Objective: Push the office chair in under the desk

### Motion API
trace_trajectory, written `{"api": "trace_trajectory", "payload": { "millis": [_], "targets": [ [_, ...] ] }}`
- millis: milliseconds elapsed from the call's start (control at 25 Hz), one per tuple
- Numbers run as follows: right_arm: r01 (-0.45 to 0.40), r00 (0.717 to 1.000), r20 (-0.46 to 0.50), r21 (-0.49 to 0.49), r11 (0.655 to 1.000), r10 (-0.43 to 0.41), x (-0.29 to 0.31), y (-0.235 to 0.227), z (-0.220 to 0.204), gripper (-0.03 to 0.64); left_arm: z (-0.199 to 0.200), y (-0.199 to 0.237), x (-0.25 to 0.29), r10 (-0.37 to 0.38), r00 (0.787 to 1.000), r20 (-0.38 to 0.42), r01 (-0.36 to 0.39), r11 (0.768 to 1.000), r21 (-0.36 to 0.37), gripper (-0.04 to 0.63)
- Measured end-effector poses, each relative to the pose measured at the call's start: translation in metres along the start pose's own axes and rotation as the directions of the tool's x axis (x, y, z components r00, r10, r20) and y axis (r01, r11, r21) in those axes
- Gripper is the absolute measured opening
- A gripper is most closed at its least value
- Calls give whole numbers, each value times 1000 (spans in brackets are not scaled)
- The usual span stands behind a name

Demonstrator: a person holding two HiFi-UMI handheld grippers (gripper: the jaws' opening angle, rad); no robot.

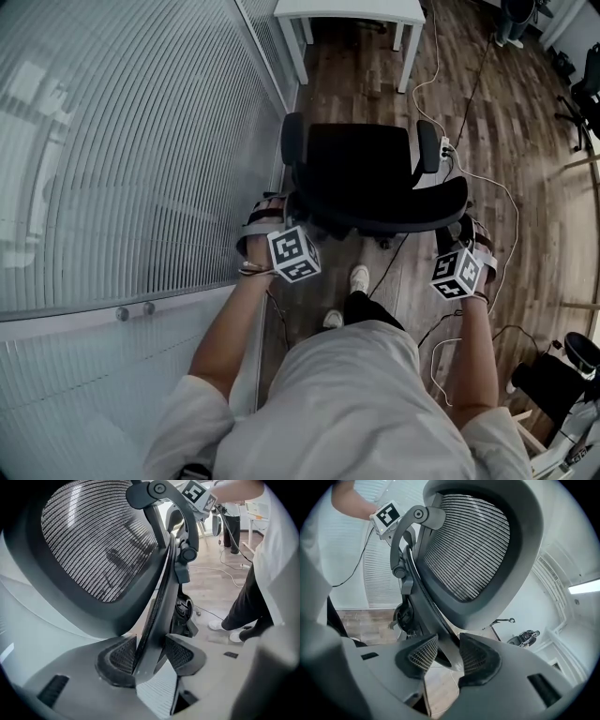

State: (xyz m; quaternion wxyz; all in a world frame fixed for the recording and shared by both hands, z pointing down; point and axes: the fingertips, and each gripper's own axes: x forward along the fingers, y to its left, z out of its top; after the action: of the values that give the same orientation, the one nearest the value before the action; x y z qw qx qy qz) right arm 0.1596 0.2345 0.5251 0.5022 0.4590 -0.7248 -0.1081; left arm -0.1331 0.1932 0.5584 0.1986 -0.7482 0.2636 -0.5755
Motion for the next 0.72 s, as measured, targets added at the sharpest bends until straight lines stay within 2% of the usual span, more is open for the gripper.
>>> {"api": "trace_trajectory", "payload": {
  "millis": [720],
  "targets": [
    [-17,1000,21,-19,1000,17,49,-47,-7,161,24,32,45,5,999,-34,-6,999,-39,207]
  ]
}}
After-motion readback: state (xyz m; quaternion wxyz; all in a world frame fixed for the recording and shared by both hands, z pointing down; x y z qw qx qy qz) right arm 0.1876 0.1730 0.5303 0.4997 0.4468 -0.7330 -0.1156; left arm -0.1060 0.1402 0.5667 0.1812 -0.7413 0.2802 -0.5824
